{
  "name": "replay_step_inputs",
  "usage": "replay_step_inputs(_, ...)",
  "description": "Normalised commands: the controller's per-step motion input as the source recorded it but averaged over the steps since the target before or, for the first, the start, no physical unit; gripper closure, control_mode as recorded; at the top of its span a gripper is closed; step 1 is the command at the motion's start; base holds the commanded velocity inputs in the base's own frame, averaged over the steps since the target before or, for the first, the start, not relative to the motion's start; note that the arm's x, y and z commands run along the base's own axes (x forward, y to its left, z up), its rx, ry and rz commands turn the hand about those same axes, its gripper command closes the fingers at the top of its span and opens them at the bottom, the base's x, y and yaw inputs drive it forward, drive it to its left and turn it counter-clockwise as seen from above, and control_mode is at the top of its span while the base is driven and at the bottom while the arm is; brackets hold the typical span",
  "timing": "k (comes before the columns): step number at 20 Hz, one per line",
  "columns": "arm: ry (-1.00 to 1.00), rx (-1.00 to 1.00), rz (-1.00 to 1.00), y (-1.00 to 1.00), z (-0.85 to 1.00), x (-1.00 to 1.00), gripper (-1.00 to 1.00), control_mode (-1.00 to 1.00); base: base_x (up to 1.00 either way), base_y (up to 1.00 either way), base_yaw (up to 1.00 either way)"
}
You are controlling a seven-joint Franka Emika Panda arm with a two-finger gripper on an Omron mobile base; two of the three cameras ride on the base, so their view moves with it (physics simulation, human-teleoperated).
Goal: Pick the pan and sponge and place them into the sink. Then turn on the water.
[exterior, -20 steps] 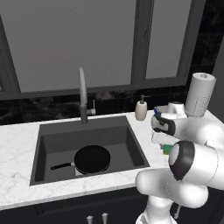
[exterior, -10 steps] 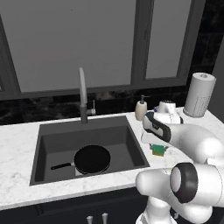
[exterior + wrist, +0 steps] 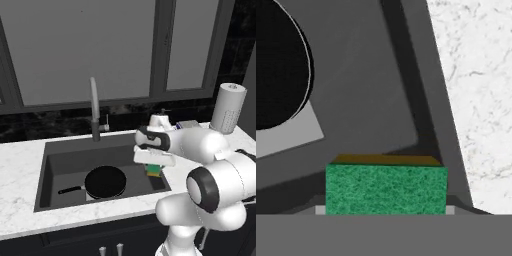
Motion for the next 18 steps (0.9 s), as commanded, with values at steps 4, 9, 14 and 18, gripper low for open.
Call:
replay_step_inputs(4,0.13,0.0,0.05,0.98,-0.07,0.63,1.0,-1.0,0.0,0.0,0.0)
replay_step_inputs(9,0.02,0.0,0.06,0.56,-0.48,0.25,1.0,-1.0,0.0,0.0,0.0)
replay_step_inputs(14,0.0,-0.01,0.02,0.47,-0.44,0.27,1.0,-1.0,0.0,0.0,0.0)
replay_step_inputs(18,-0.05,-0.07,0.0,0.27,-0.34,0.11,1.0,-1.0,0.0,0.0,0.0)
